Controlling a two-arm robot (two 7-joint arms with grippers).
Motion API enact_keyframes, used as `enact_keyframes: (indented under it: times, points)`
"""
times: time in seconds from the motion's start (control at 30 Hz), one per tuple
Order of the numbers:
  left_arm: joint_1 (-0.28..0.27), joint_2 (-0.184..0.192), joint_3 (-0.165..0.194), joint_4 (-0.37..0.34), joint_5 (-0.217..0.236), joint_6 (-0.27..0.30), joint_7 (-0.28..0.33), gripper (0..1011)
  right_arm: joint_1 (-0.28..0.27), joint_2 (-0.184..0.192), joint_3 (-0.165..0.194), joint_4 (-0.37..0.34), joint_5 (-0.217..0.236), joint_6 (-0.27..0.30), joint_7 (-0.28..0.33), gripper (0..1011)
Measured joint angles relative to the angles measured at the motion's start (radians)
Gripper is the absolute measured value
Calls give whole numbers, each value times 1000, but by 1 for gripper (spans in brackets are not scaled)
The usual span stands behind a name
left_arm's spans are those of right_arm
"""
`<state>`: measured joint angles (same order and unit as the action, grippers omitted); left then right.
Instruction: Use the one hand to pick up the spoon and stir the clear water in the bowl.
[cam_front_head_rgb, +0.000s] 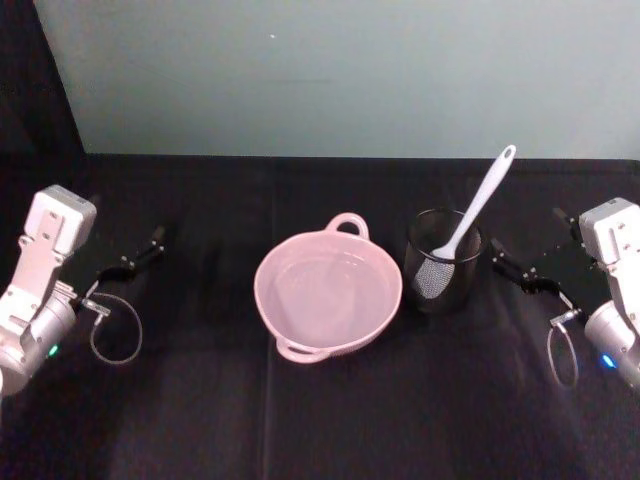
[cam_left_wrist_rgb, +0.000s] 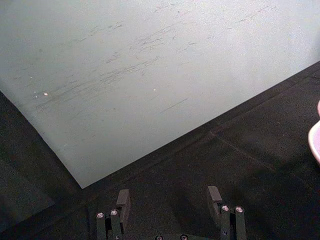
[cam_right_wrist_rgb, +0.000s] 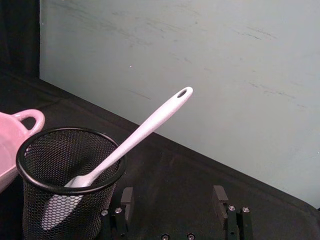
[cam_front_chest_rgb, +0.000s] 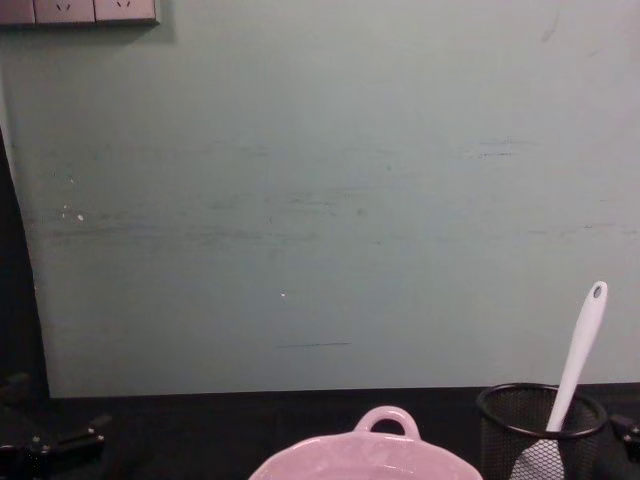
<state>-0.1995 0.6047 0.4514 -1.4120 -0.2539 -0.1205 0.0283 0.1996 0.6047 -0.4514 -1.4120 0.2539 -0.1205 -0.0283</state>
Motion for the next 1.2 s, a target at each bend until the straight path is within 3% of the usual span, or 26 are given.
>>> enact_keyframes:
  times: [0.27, 0.57, 0.73, 0.8, 0.9, 0.93, 1.0, 1.03, 1.2]
  points:
    - [0, 0, 0, 0, 0, 0, 0, 1011, -2, 1, 3, -3, 0, 1, 1, 1003]
    - [0, 0, 0, 0, 0, 0, 0, 1011, -61, 38, 63, -101, 18, 31, 7, 1003]
    - [0, 0, 0, 0, 0, 0, 0, 1011, -100, 56, 138, -154, 168, 58, 108, 1003]
    - [0, 0, 0, 0, 0, 0, 0, 1011, -105, 59, 171, -172, 261, 91, 179, 1003]
    - [0, 0, 0, 0, 0, 0, 0, 1011, -105, 61, 197, -184, 340, 130, 243, 1003]
    - [0, 0, 0, 0, 0, 0, 0, 1011, -103, 60, 212, -190, 388, 159, 281, 1003]
    - [0, 0, 0, 0, 0, 0, 0, 1011, -99, 57, 225, -193, 429, 187, 312, 1003]
    - [0, 0, 0, 0, 0, 0, 0, 1011, -92, 52, 237, -194, 474, 222, 343, 1003]
    - [0, 0, 0, 0, 0, 0, 0, 1011, -38, 22, 251, -171, 591, 353, 367, 1002]
